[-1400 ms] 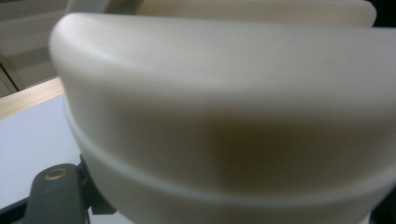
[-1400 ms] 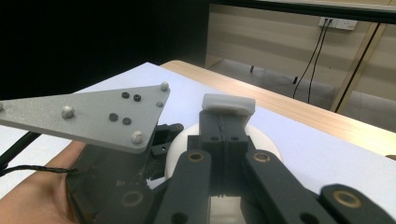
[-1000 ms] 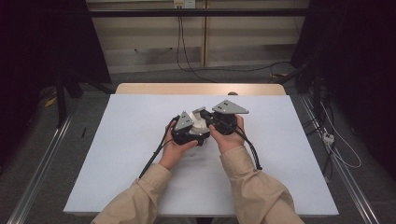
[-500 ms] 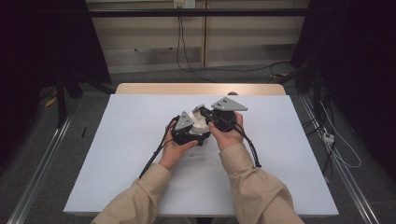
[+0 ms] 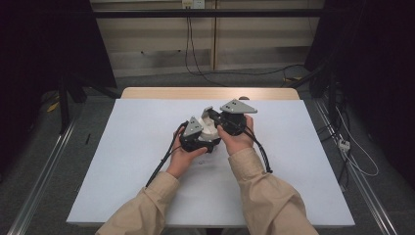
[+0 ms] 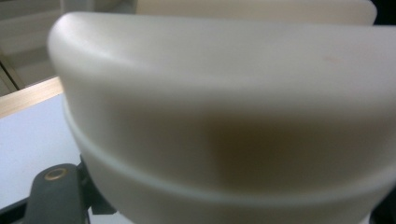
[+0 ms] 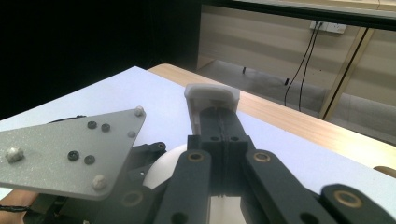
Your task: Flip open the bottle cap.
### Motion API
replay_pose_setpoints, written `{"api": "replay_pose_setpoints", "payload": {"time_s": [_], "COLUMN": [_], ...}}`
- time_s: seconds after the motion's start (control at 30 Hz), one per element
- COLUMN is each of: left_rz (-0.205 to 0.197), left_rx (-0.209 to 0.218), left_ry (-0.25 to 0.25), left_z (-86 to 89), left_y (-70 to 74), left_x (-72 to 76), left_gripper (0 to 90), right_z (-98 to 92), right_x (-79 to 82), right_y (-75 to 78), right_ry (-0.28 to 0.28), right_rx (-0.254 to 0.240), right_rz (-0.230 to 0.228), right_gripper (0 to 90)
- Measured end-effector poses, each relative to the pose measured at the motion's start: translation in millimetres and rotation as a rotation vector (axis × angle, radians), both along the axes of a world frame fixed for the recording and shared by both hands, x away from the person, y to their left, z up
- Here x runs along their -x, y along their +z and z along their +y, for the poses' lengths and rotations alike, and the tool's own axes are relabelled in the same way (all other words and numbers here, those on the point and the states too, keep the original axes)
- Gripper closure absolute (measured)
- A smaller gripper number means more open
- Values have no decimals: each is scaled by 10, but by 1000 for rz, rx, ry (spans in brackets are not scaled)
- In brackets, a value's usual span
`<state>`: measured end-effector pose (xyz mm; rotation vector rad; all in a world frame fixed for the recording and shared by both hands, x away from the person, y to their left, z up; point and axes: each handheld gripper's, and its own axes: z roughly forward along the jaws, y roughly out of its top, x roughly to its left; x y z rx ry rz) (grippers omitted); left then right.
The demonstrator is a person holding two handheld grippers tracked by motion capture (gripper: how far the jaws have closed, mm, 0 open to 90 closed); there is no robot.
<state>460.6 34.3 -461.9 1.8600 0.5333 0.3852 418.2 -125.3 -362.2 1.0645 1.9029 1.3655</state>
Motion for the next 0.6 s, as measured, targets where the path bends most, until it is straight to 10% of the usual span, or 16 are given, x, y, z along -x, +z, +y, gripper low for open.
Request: {"api": "replay_pose_setpoints", "payload": {"time_s": [0.6], "left_rz": [1], "left_rx": [-1], "left_ry": [3], "left_z": [2], "left_y": [1], "left_x": [-2], "left_gripper": [187], "right_z": [36], "right_x": [-67], "right_y": [25], "right_ry": [0], "right_rx": [13], "right_rz": [-3], "right_gripper": [900]}}
